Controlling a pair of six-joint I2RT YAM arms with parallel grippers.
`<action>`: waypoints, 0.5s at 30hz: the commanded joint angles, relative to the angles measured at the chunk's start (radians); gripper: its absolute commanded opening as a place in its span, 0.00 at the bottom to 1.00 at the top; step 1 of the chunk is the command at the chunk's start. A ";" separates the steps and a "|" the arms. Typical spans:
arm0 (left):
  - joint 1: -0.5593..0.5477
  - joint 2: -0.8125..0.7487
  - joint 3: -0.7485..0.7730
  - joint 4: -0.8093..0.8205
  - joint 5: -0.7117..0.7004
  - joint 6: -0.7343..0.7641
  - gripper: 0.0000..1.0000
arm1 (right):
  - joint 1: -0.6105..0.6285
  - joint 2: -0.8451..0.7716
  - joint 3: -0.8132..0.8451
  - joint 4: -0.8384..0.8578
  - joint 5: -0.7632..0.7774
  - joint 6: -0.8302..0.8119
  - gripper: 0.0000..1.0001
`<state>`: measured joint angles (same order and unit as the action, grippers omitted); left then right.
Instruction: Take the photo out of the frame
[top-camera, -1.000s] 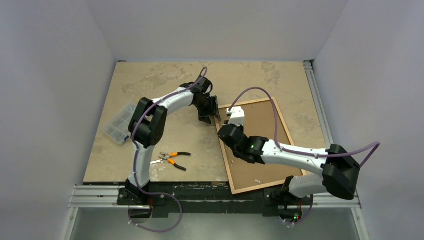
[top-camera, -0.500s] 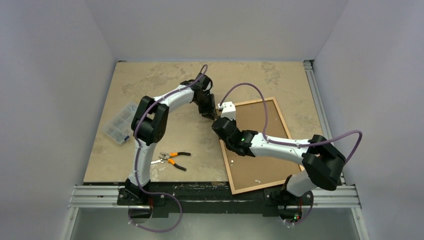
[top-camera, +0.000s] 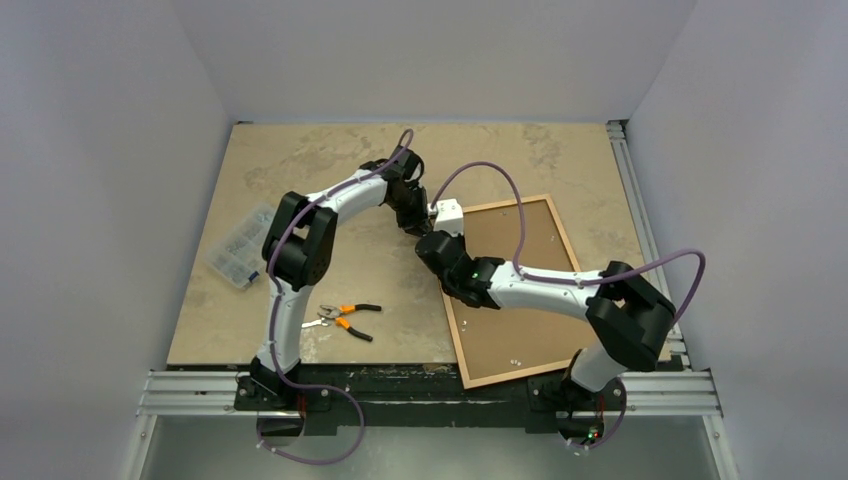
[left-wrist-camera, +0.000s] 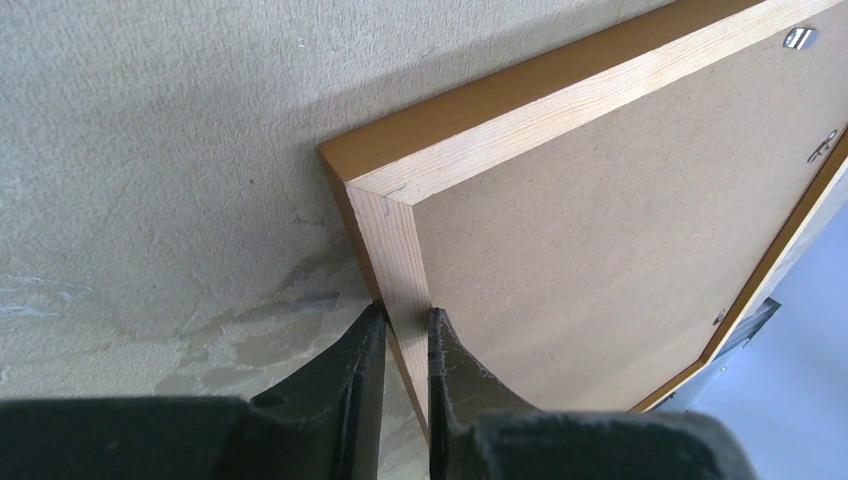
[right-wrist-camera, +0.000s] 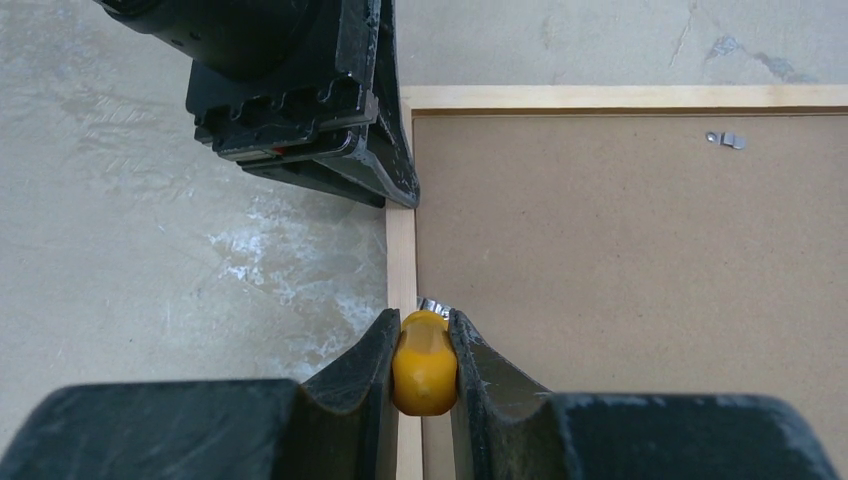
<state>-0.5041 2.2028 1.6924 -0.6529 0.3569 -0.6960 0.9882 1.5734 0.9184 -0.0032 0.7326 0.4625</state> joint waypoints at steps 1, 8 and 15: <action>0.004 0.007 -0.017 -0.023 -0.055 0.021 0.00 | -0.003 0.027 0.046 0.038 0.078 -0.027 0.00; 0.004 0.006 -0.017 -0.031 -0.053 0.018 0.00 | 0.003 0.064 0.067 0.035 0.196 -0.076 0.00; 0.004 0.005 -0.018 -0.032 -0.052 0.016 0.00 | 0.040 0.064 -0.002 0.222 0.227 -0.219 0.00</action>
<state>-0.5041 2.2028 1.6924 -0.6533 0.3565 -0.6964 1.0111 1.6440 0.9466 0.0769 0.8845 0.3470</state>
